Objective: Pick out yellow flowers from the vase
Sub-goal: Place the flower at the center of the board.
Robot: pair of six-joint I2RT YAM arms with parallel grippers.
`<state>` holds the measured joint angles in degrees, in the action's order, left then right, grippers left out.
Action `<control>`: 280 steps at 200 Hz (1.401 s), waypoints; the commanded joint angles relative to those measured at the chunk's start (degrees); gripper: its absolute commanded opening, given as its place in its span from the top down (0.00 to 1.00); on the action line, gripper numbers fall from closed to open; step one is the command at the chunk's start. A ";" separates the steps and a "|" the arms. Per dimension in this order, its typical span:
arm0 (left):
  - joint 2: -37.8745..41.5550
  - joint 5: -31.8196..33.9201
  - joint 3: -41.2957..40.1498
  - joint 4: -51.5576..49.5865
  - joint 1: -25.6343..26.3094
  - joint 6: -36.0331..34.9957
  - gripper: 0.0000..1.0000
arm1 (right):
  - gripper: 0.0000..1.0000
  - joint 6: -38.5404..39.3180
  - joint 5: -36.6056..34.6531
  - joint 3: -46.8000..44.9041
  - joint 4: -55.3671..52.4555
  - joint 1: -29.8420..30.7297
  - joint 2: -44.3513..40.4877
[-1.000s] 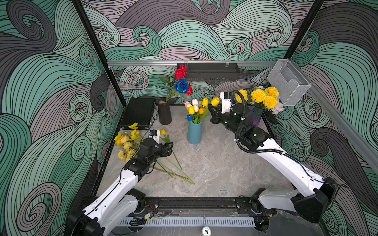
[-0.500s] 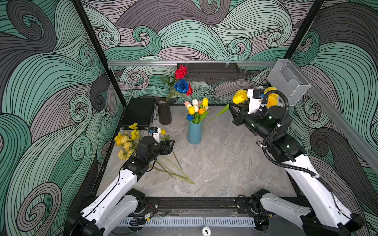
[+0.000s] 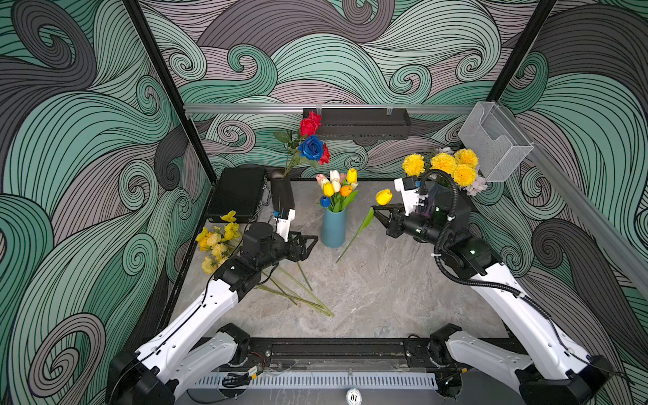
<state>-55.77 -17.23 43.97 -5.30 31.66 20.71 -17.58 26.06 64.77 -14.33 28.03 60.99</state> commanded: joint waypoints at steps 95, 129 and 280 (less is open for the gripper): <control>-10.31 -12.39 7.25 -2.42 7.25 -9.33 0.46 | 0.98 3.35 6.01 1.00 4.98 4.71 3.12; -11.59 -13.67 7.93 -2.52 8.24 -9.80 0.59 | 0.98 3.35 5.86 1.15 5.05 5.00 3.61; -12.69 -10.24 9.08 -4.20 9.56 -10.59 0.98 | 0.74 4.30 1.55 0.37 4.76 5.48 2.63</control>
<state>-68.51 -29.85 50.54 -8.23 40.97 10.52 -14.48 29.80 64.77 -10.44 33.21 65.28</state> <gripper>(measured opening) 0.048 0.205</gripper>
